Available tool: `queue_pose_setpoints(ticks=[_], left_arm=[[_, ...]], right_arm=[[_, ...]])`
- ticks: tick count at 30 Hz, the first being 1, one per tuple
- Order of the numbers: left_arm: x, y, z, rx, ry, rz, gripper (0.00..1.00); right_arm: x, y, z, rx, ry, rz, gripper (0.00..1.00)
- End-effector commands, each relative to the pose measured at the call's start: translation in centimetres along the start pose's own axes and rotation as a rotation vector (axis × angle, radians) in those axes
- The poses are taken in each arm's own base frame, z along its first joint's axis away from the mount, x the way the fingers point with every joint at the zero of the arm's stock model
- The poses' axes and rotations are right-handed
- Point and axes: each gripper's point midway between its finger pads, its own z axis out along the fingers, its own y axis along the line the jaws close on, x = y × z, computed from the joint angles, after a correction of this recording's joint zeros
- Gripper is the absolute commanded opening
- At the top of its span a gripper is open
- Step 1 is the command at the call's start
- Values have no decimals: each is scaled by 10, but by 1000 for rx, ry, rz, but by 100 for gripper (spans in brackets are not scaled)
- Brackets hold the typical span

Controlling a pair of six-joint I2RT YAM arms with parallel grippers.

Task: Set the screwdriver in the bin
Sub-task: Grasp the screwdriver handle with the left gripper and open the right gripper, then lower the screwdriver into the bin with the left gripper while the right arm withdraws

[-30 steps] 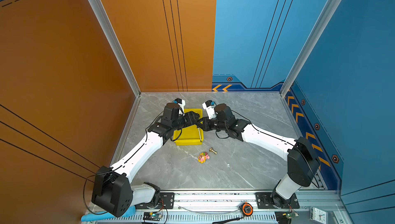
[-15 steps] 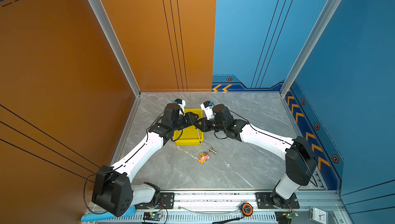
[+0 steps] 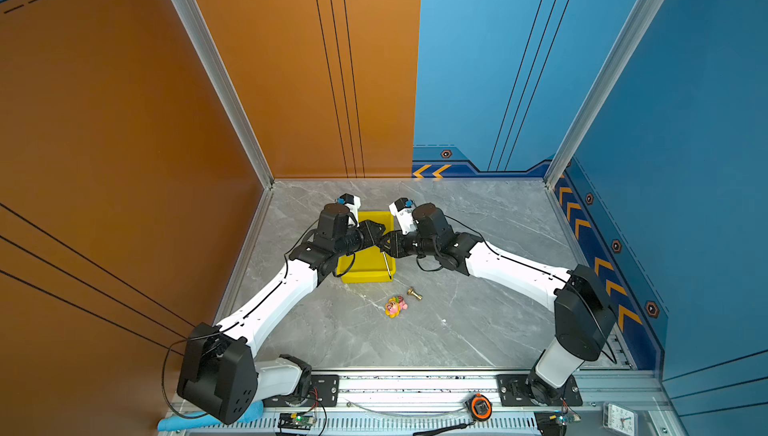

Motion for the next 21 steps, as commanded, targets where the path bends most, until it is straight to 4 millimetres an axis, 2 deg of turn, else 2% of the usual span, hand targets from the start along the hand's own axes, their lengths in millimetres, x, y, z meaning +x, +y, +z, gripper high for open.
queue_pose_setpoints(ticks=[1, 4, 6, 10, 14, 16, 17, 21], left_arm=[[1, 24, -9, -133, 13, 91, 0], [-6, 43, -12, -230, 19, 157, 0], [-11, 56, -12, -280, 21, 181, 0], [-34, 66, -6, -332, 3, 204, 0], [-44, 78, 11, -406, 32, 240, 0], [-47, 85, 22, -446, 54, 254, 0], [-48, 88, 28, -458, 64, 257, 0], [-47, 98, 52, -491, 107, 266, 0]], right_arm=[[-14, 10, -6, -17, -25, -12, 48], [-14, 4, -14, 4, -32, 0, 65], [-13, -4, -21, 33, -36, 7, 71], [-7, -31, -42, 127, -43, 30, 83], [0, -62, -65, 281, -38, 26, 88], [5, -69, -75, 328, -35, 16, 89], [1, -83, -85, 371, -53, 30, 89], [3, -98, -109, 438, -92, 34, 92]])
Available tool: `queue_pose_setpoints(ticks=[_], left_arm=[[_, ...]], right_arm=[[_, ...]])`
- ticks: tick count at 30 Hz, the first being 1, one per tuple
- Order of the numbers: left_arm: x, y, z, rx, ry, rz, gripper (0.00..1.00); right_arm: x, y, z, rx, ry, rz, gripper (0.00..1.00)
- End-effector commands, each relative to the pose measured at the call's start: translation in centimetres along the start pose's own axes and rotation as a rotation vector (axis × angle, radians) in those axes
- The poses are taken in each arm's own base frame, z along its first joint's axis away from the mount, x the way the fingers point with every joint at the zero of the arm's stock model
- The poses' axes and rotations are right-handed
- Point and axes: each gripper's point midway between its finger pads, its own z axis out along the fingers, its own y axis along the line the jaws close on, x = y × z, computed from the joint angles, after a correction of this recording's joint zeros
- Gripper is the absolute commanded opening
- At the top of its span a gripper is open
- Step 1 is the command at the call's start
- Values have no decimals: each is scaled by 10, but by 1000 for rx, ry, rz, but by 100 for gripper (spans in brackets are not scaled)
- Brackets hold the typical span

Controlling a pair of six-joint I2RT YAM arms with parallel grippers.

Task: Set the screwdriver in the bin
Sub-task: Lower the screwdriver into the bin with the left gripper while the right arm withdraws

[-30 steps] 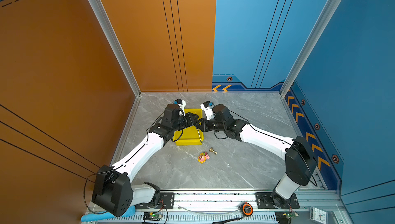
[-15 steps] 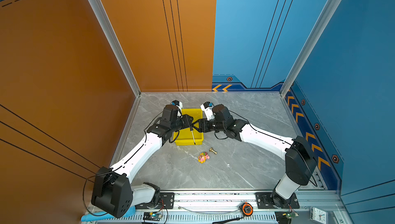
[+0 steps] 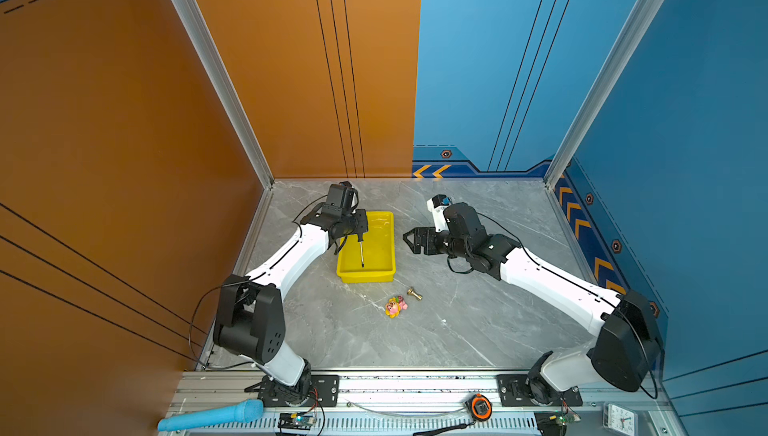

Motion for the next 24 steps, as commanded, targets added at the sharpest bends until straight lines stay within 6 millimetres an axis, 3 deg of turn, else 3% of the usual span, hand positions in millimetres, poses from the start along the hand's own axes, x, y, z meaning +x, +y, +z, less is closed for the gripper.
queue_pose_setpoints(ticks=[1, 12, 24], left_arm=[[2, 3, 14, -67, 38, 60, 0], [34, 6, 72, -163, 164, 42, 0], [55, 22, 106, -267, 221, 39, 0]], right_arm=[[7, -36, -16, 137, -4, -13, 94], [-15, -97, -48, 252, -61, 66, 99], [-26, -112, -51, 284, -78, 76, 100]])
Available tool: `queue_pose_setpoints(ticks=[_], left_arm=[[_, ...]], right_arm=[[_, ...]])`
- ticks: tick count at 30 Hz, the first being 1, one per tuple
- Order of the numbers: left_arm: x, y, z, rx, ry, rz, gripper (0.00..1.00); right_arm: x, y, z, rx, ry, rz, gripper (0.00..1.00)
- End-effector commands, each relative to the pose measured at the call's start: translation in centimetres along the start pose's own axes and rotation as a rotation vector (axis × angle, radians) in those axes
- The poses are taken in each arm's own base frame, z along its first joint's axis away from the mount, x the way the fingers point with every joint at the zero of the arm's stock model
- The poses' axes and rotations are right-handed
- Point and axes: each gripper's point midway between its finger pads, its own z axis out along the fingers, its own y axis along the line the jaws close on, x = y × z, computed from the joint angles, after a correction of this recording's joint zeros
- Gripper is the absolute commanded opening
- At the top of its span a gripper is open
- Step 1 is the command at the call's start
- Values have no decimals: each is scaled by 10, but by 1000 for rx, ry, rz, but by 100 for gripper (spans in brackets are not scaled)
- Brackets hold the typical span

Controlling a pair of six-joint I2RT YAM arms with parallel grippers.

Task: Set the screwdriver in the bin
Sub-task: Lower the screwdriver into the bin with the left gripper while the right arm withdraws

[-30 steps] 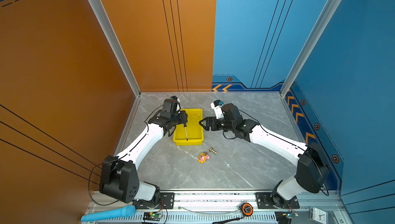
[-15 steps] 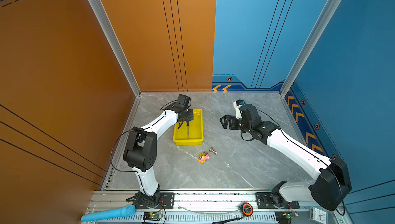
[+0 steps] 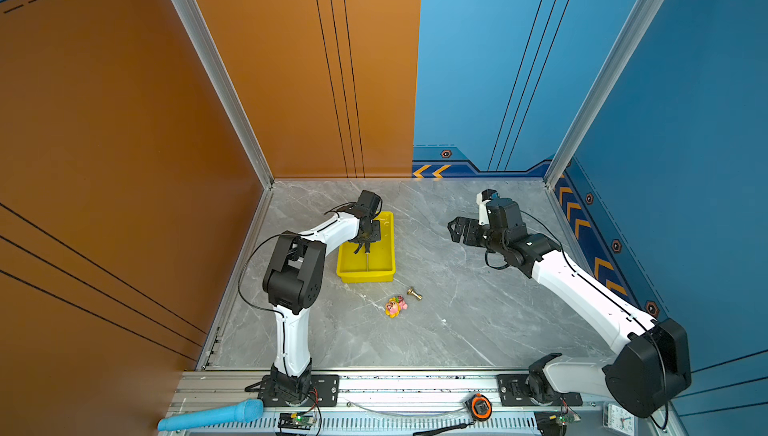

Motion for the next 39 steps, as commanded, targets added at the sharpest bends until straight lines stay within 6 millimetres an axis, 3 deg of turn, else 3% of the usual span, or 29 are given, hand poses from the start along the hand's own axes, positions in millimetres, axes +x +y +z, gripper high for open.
queue_pose_setpoints(ticks=[1, 7, 16, 24, 29, 32, 35, 39], left_arm=[[-2, 2, 4, -51, 1, -7, 0], [3, 3, 12, -65, 17, -9, 4], [4, 2, 13, -63, 19, -20, 28], [1, 1, 6, -57, 11, -10, 39], [-7, 0, -10, -41, -20, -9, 60], [-16, -2, -28, -18, -52, -13, 63], [-28, -6, -56, 20, -102, -1, 69], [-36, -2, -98, 60, -167, 9, 92]], right_arm=[[2, -6, -1, 27, 12, -23, 100], [1, -13, -5, 43, 3, -21, 99], [-3, -24, -13, 57, -17, -5, 99], [-5, -34, -22, 73, -34, 7, 99], [-11, -39, -31, 93, -54, 5, 99], [-15, -42, -36, 106, -66, 7, 100], [-16, -43, -42, 114, -75, 6, 100], [-11, -49, -50, 142, -80, 11, 100]])
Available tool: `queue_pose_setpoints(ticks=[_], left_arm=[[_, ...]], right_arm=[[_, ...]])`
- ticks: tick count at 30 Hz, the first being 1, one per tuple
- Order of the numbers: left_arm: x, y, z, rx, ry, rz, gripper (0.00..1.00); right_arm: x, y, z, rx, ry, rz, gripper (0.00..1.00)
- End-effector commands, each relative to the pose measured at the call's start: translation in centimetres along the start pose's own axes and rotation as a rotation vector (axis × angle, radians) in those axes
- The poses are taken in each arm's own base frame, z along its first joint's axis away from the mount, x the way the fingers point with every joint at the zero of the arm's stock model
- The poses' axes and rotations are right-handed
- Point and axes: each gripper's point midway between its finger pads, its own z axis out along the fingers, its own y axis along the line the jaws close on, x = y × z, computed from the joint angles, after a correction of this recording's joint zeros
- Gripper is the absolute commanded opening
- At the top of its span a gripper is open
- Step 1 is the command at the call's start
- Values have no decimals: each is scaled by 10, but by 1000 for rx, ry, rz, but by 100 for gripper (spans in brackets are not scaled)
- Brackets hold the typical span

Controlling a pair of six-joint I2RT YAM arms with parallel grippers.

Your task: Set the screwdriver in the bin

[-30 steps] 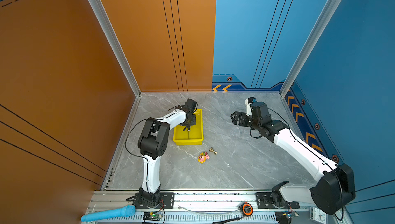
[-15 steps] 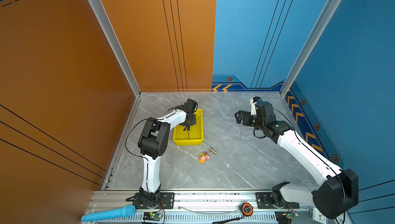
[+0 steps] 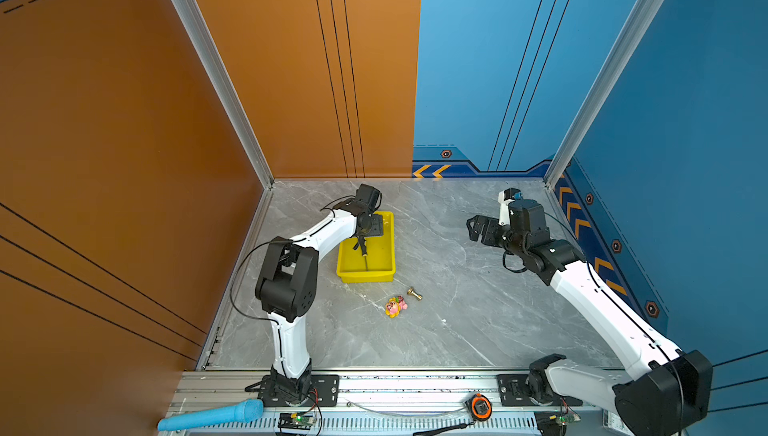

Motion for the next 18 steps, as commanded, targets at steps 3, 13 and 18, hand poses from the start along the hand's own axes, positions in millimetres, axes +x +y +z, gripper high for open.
queue_pose_setpoints(ticks=[3, 13, 18], left_arm=[[-13, 7, -62, 59, -82, 54, 98], [20, 71, -107, -17, -213, 107, 98], [43, 100, -123, -47, -319, 42, 98]], right_arm=[[9, -25, -15, 110, -3, -3, 100], [30, -73, -42, 259, -55, 17, 100], [37, -94, -51, 309, -81, 51, 100]])
